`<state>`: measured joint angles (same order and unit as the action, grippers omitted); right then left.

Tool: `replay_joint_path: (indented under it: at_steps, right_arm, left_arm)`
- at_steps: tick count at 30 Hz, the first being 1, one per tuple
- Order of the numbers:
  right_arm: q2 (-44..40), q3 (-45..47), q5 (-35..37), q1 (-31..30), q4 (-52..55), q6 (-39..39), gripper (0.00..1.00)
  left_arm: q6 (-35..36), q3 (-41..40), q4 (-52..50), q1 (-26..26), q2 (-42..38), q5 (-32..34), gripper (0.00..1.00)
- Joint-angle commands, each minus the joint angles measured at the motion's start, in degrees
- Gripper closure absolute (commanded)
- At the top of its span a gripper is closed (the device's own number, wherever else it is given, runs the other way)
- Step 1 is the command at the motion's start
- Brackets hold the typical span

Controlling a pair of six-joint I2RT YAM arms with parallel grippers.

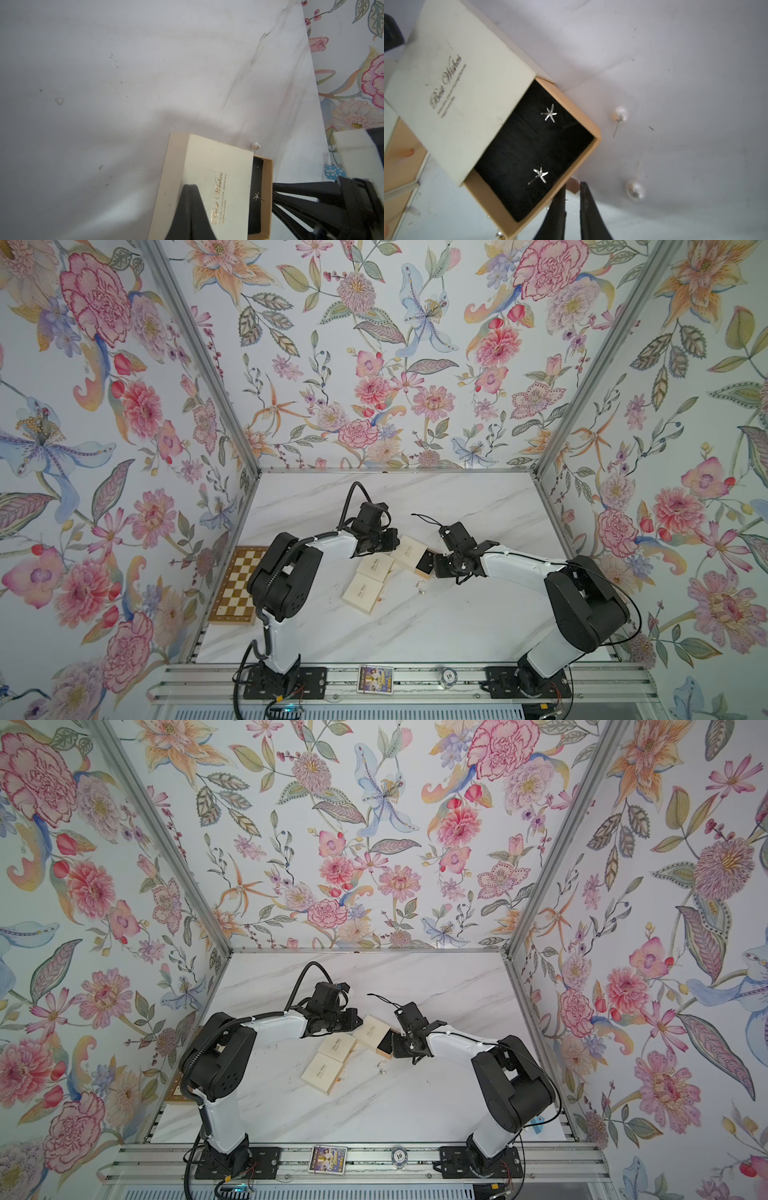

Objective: Take out the earrings from the drawer-style jewelry box
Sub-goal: Close the drawer of the jewelry box.

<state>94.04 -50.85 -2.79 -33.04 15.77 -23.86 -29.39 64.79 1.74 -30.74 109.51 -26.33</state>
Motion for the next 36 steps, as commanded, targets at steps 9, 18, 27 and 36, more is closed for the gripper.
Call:
replay_joint_path:
  at_steps: [9, 18, 27, 36]
  right_arm:
    - [2.0, -2.4, -0.9, -0.3, -0.2, 0.2, 0.84]
    - [3.5, -3.7, -1.6, -0.4, -0.6, 0.2, 0.84]
    - [4.0, -4.5, -1.9, -0.6, -0.7, 0.4, 0.84]
    - [4.1, -4.5, -1.8, -0.6, -0.6, 0.4, 0.84]
  left_arm:
    - [0.0, -1.6, 1.3, 0.5, 0.6, -0.2, 1.0]
    - [-0.4, -2.2, 2.1, 0.5, 0.7, -0.4, 1.0]
    - [-0.4, -2.7, 2.3, 0.5, 0.7, -0.5, 1.0]
    - [0.1, -2.8, 2.1, 0.9, -1.0, 1.0, 1.0]
